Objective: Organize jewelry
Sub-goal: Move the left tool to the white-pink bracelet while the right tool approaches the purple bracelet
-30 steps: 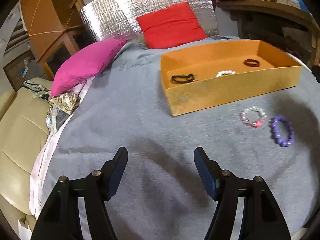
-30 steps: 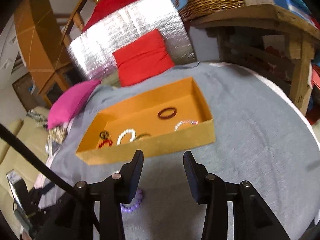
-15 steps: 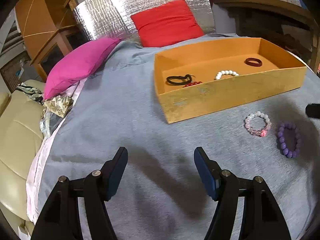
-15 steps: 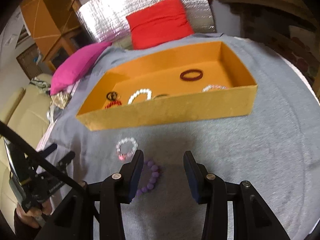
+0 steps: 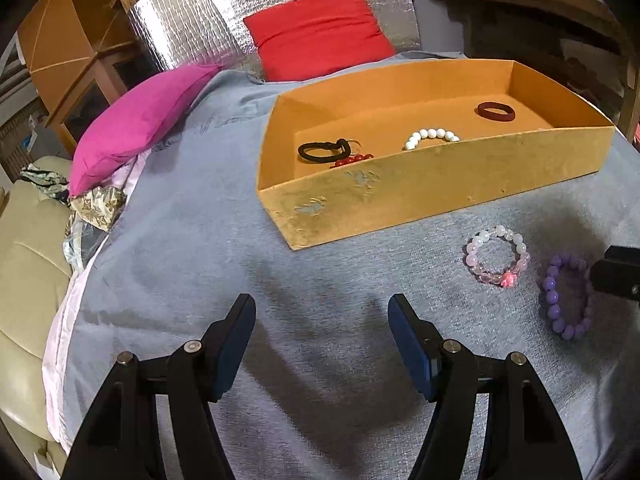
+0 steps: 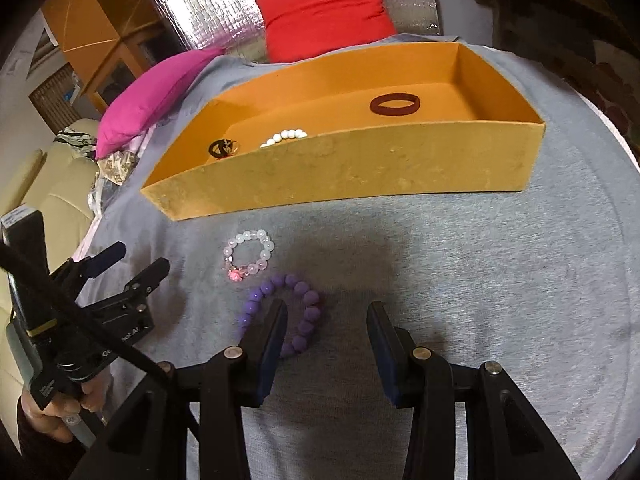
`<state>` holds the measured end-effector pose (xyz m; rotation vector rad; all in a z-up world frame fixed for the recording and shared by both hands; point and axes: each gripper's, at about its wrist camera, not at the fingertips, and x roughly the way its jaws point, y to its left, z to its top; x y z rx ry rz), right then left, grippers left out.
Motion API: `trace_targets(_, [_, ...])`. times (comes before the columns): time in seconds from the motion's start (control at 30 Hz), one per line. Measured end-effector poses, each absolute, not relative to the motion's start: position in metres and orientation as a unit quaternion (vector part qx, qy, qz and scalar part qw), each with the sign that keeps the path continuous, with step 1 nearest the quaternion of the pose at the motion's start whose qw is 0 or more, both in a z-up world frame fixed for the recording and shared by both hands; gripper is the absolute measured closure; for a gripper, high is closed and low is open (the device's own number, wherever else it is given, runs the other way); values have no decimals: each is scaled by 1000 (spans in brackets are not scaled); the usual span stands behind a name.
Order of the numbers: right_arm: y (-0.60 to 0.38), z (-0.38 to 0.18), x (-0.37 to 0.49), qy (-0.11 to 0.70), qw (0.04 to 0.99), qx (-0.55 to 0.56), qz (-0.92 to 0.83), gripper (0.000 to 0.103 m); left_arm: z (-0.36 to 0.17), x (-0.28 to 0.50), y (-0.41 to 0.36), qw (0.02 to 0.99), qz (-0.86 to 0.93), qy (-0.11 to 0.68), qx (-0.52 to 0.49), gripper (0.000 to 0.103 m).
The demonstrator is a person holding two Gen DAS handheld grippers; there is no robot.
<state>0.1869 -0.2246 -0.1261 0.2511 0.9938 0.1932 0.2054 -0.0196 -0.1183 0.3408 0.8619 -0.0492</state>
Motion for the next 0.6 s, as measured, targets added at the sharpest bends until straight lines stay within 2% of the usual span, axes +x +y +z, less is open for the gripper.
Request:
trace_targets(0.07, [-220, -127, 188, 474, 868, 114, 95, 61, -119, 206, -19, 894, -23, 418, 159, 34])
trace_targets(0.13, [-213, -130, 189, 476, 869, 99, 95, 68, -118, 206, -18, 894, -22, 419, 155, 34])
trace_targets(0.2, [-211, -134, 189, 479, 868, 92, 94, 71, -117, 206, -17, 895, -23, 418, 152, 34])
trace_targets(0.4, [-205, -136, 186, 467, 879, 57, 78, 89, -115, 207, -20, 896, -28, 418, 145, 34])
trace_targets(0.6, [-215, -131, 186, 459, 886, 48, 50, 89, -115, 211, -30, 897, -38, 415, 144, 34])
